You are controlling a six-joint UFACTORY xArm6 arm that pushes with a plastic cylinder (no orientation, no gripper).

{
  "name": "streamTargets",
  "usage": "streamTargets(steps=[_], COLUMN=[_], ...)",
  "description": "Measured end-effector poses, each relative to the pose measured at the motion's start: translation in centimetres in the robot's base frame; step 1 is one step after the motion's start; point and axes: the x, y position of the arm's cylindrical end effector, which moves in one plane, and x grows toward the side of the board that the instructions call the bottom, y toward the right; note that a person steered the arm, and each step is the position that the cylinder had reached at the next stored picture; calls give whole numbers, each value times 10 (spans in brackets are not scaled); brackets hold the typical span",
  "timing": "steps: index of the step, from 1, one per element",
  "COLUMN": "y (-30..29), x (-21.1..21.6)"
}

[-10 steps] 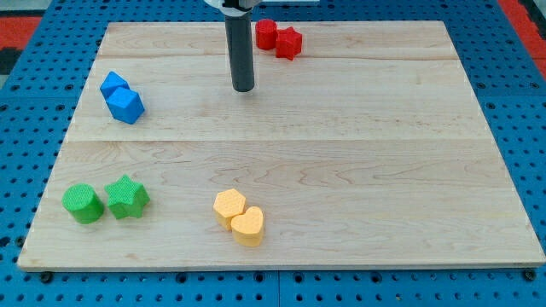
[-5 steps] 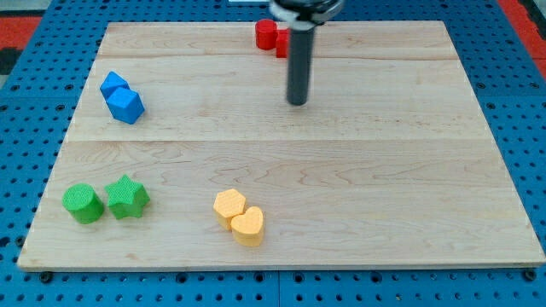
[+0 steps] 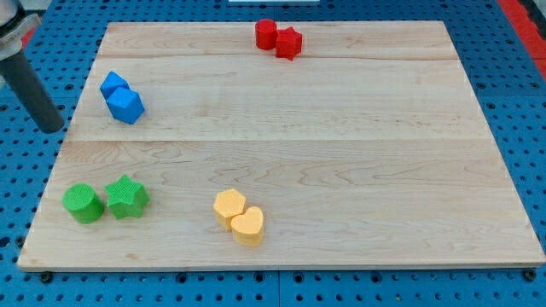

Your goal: Move blue cube below to the red circle

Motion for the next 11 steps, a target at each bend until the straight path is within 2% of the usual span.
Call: streamTargets(steps=[1,2,3,4,5,6,7,8,9,10,11], y=[56,88,83,163,242,234,266,309,295,285,146], x=[-5,-44,-62,-74,-117,-91,-64,-91,-109,-52,-51])
